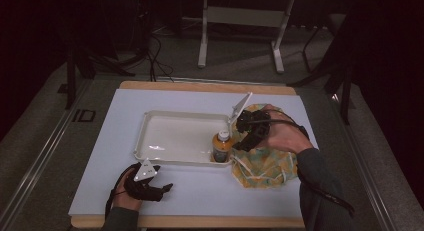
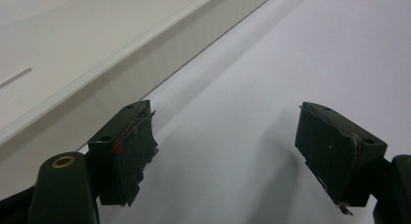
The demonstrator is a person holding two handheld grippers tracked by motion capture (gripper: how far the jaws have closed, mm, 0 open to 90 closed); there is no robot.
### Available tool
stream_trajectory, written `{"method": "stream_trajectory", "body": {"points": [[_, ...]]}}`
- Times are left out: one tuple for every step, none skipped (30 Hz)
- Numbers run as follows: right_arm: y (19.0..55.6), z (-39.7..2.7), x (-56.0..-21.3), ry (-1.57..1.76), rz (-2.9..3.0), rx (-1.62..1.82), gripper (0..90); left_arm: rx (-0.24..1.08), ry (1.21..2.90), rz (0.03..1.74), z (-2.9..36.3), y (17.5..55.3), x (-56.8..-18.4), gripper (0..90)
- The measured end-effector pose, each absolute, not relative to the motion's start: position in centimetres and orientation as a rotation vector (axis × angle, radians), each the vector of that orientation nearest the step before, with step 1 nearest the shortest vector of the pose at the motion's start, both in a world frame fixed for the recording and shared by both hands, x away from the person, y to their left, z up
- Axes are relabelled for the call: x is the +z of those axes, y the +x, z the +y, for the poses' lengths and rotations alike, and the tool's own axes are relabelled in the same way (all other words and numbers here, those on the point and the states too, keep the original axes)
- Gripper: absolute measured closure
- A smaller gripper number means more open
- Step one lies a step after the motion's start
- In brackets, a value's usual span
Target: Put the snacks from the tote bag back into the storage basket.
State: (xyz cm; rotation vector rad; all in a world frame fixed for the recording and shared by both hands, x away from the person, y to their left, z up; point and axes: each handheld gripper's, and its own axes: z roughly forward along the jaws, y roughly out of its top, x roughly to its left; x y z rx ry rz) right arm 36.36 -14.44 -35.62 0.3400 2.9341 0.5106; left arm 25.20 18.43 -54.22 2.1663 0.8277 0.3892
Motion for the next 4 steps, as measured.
{"method": "stream_trajectory", "body": {"points": [[36.4,-14.8,-35.7,0.346,2.931,0.515,39.5,0.389,2.169,0.827,18.4,25.2,-54.2,21.8],[36.4,-15.2,-35.7,0.357,2.929,0.518,39.4,0.389,2.167,0.828,18.4,25.2,-54.2,21.8],[36.4,-15.6,-35.9,0.362,2.929,0.518,39.5,0.388,2.168,0.827,18.4,25.2,-54.2,21.8],[36.4,-15.9,-35.9,0.368,2.929,0.517,39.6,0.388,2.168,0.828,18.4,25.2,-54.2,21.8]]}}
